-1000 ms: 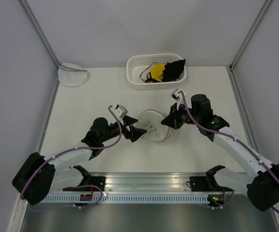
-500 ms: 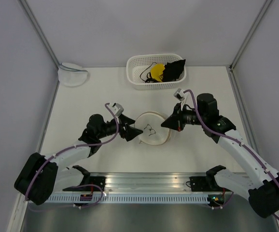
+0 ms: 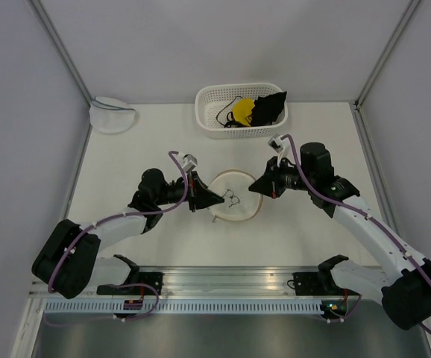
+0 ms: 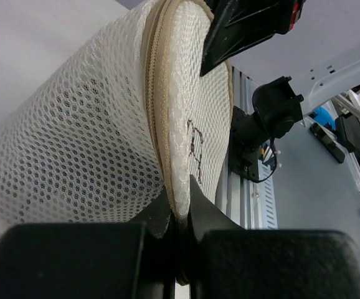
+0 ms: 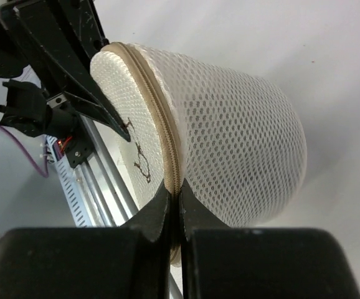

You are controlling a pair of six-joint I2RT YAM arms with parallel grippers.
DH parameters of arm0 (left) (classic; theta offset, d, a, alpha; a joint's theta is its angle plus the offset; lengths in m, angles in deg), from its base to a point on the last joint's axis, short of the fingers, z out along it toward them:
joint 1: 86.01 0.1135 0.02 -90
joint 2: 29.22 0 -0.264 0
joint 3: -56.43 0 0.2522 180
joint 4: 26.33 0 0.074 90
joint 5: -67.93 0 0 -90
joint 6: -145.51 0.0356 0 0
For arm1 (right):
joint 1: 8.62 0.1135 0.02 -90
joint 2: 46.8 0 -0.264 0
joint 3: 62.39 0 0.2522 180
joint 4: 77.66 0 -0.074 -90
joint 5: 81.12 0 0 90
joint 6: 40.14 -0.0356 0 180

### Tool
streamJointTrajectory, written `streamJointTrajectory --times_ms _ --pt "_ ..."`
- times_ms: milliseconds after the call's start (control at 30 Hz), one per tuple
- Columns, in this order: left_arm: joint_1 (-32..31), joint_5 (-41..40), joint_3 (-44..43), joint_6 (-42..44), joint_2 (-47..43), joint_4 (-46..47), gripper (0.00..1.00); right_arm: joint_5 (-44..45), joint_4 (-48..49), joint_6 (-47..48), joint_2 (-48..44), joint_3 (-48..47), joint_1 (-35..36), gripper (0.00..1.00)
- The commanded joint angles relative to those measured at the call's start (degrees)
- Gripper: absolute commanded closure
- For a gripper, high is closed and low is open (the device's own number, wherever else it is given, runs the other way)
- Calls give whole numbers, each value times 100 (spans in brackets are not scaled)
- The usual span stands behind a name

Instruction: Unzip the laundry bag and remove the bra

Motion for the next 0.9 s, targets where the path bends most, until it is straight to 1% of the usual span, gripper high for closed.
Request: streamJointTrajectory --times_ms 0,67,100,133,167,200,233,267,300,333,367,433,467,500,533,567,600,633,667,767,867 --pt "-6 417 -248 -139 47 55 98 1038 86 -14 -41 -291 -26 98" --pt "-6 286 -274 -139 38 -156 98 1513 -11 -5 -76 -308 -26 87" --pt "-6 216 -292 -139 38 -252 98 1942 -73 -40 -128 -308 -26 80" --pt "-6 154 -309 -156 47 -340 98 2146 -99 -41 -172 -300 -26 72" --pt "-6 -116 -370 -217 12 -672 98 2583 -143 -75 -286 -273 -26 60" --pt "-6 -380 -371 -253 -15 -675 98 2805 -161 -84 -348 -265 -26 60" --pt "-6 -687 -406 -297 -41 -849 98 3043 -196 -102 -418 -238 -26 52" --pt "-6 -1308 -397 -376 -85 -1060 98 3289 -214 -102 -488 -212 -26 50" --pt "-6 -1636 -371 -594 -155 -1097 98 3517 -240 -128 -620 -151 -26 45" --pt "-15 -1970 -275 -744 -182 -1097 98 3841 -232 -137 -682 -107 -26 34" --pt "-15 -2470 -196 -885 -208 -906 98 3862 -223 -155 -796 -2 -26 32" --pt "-23 -2955 -3 -1350 -226 -720 98 3653 -100 -251 -840 95 -26 27" --pt "-41 -3480 77 -1561 -217 -623 98 3477 -30 -321 -806 226 -26 27" --pt "-58 -3703 147 -1937 -200 -318 98 3267 188 -426 -779 306 -26 27" --pt "-93 -3897 243 -2080 -165 -158 98 3082 304 -662 -727 376 18 27" --pt "-198 -4316 253 -2177 -156 -78 98 2854 400 -769 -631 516 70 27" --pt "-277 -4573 253 -2343 -164 -51 98 2843 619 -874 -586 596 149 29" --pt "-444 -4819 218 -2423 -156 -42 98 2860 752 -971 -568 667 394 30" --pt "-524 -5300 218 -2529 -147 -42 98 3008 849 -1016 -499 772 544 30" --pt "-779 -5917 165 -2854 -94 142 98 3246 1200 -1217 -332 878 1151 32" --pt "-885 -6157 69 -3371 2 134 98 3230 1473 -1376 -51 834 1503 36"
